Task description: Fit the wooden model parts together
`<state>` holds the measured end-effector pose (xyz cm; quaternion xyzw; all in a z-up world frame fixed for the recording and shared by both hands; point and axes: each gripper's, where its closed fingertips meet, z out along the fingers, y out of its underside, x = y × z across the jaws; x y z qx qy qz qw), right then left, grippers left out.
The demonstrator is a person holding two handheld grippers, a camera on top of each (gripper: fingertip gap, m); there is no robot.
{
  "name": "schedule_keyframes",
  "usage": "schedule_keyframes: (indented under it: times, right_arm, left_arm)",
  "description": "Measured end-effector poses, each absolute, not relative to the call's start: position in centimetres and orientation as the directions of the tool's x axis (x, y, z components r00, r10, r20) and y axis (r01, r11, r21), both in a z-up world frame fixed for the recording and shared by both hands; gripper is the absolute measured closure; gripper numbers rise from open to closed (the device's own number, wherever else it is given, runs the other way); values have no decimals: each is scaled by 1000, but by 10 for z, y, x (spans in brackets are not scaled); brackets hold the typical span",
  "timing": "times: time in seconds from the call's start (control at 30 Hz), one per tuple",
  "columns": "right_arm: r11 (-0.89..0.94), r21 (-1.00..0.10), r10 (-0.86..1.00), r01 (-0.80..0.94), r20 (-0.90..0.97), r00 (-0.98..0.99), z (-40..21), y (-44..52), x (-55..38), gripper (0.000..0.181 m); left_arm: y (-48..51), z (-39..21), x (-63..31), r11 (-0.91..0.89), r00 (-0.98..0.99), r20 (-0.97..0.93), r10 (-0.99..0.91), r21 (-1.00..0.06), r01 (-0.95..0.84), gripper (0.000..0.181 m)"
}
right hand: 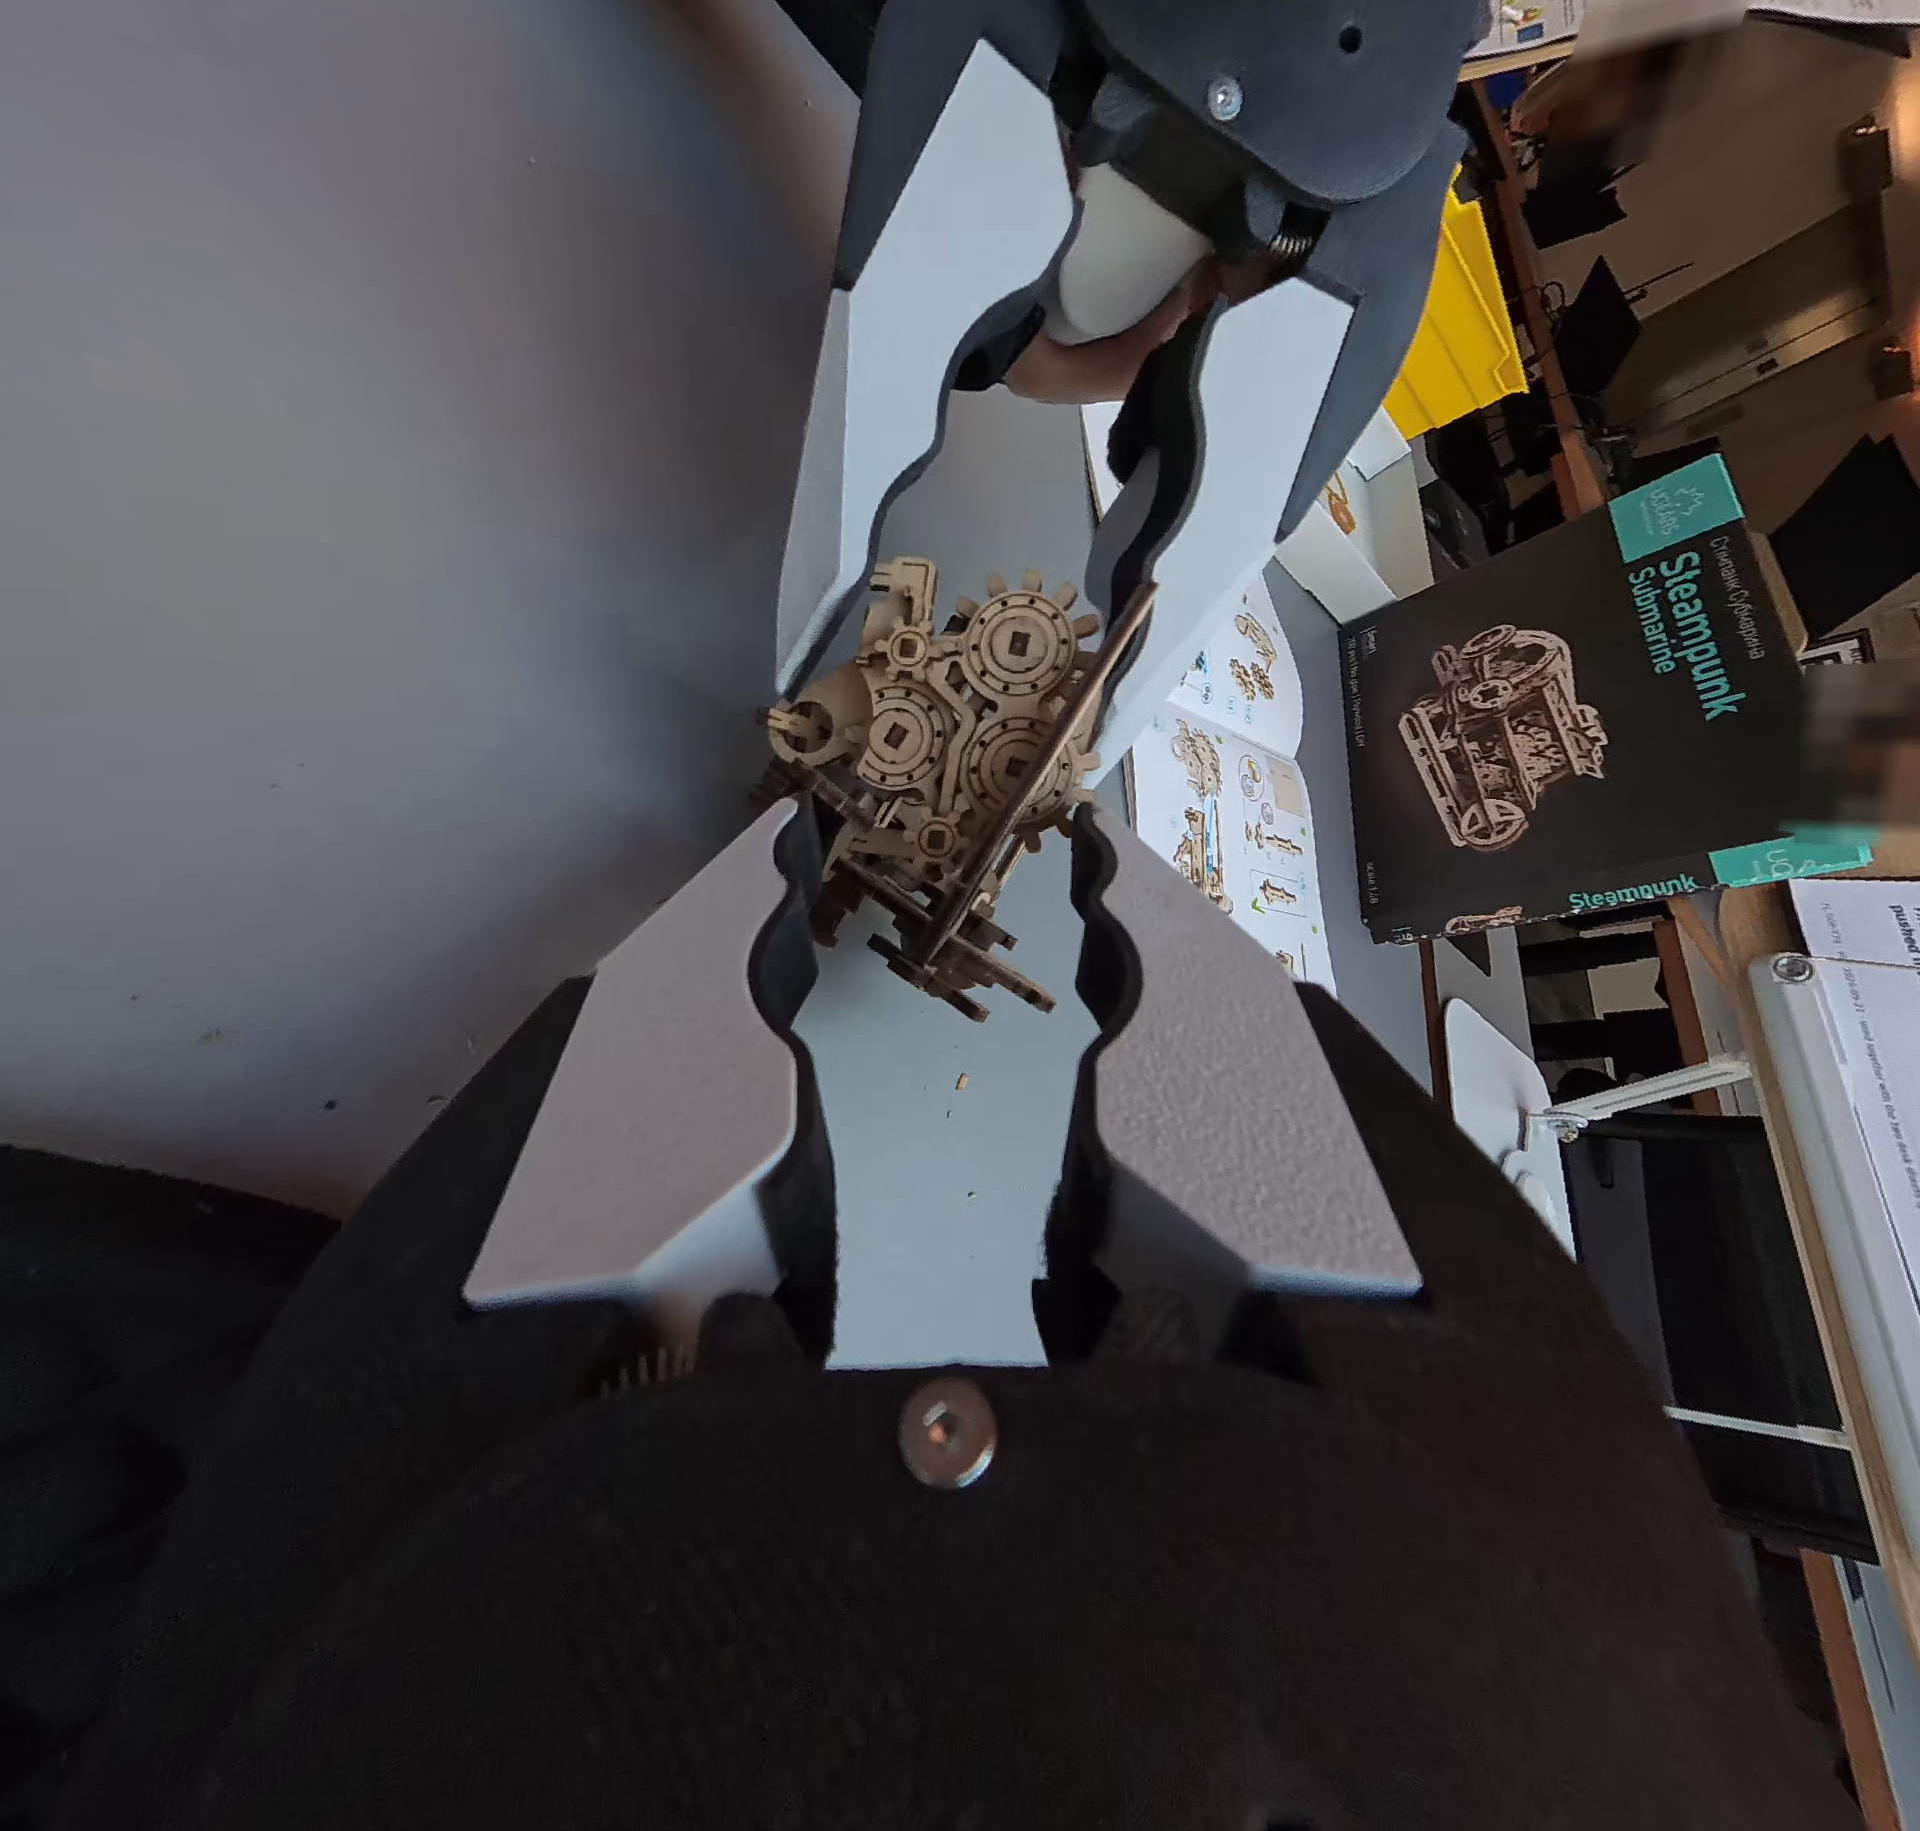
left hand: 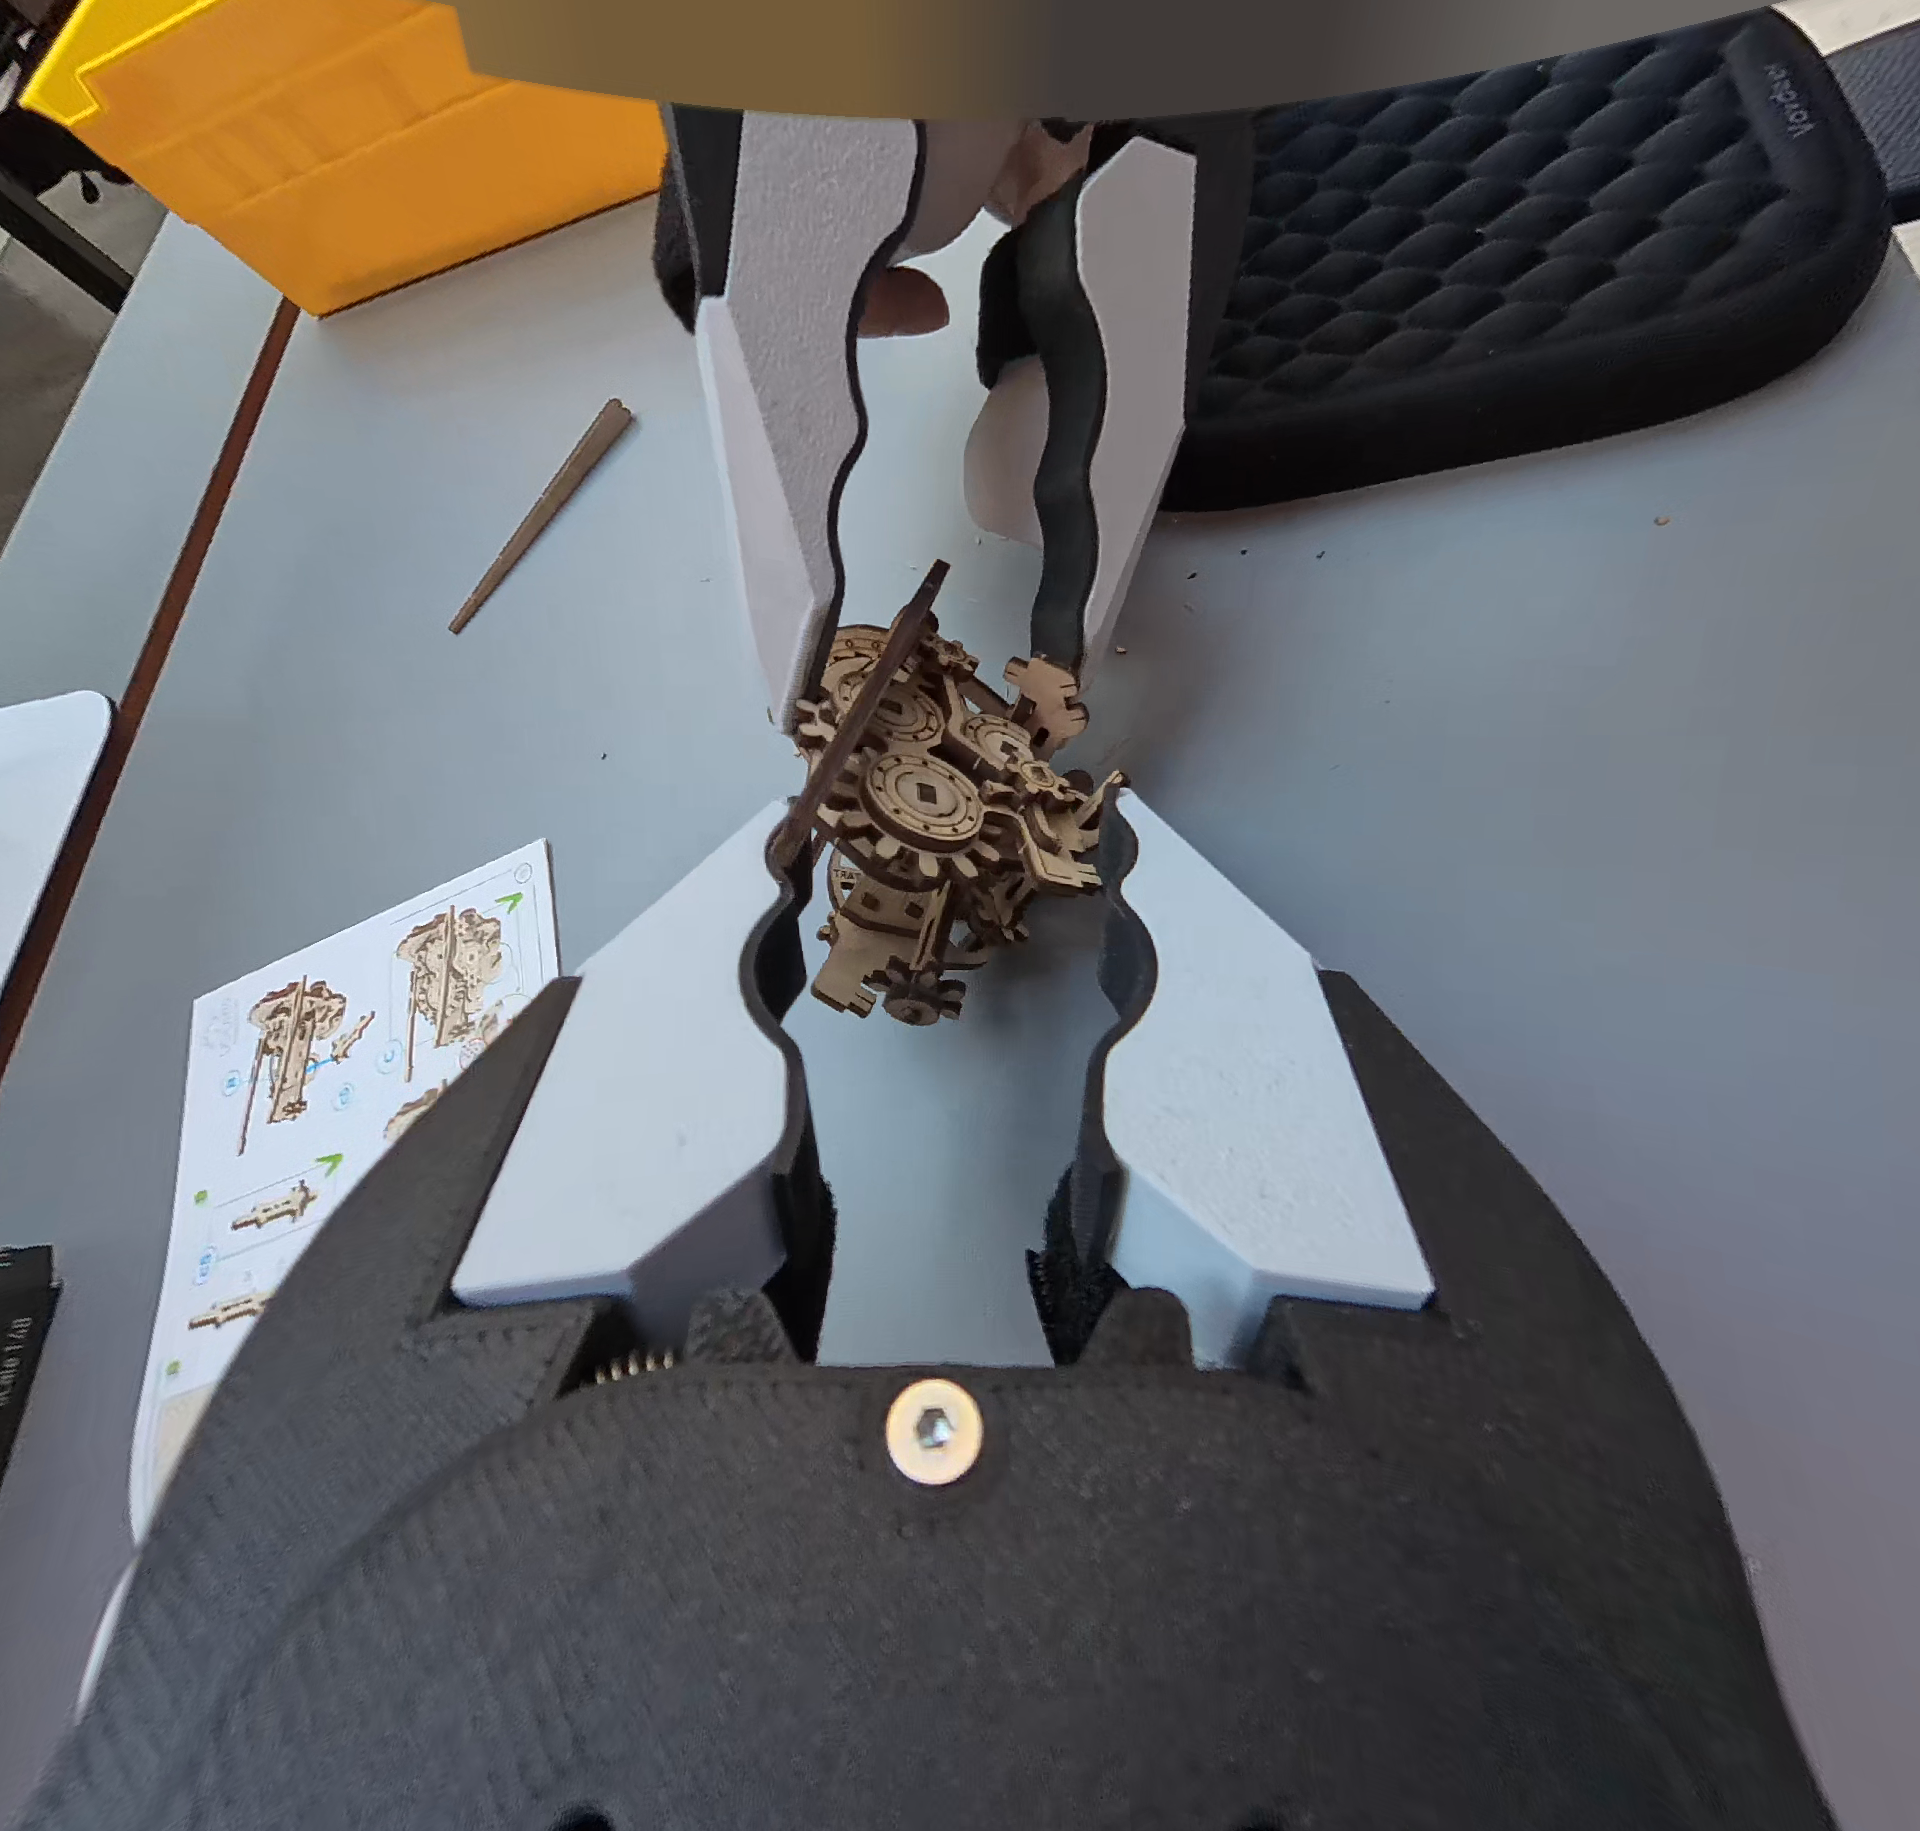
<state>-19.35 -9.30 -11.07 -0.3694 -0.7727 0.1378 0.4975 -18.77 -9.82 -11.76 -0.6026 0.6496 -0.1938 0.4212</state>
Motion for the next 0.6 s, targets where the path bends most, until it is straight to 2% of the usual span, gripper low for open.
schedule_keyframes:
  times: [0.1,0.33,0.47,0.6]
  right_arm:
    - [681,-581,710,446,674,-204,-111,-90,-193,134]
    - [654,-582,713,482,688,-137,-111,-80,-191,134]
    - [676,-539,675,502,726,-128,-111,-76,-190,134]
    - [694,-483,623,534,775,-108,-109,-70,-187,134]
  left_arm:
    - [-95,-121,-191,103,117,-219,-969,-784,-612,126]
    - [-97,-124,-192,-123,134,58,-989,-825,-551,147]
    - [-95,-123,-191,-199,141,147,-979,-826,-527,150]
    - [-88,-123,-189,-200,167,133,-977,-841,-503,154]
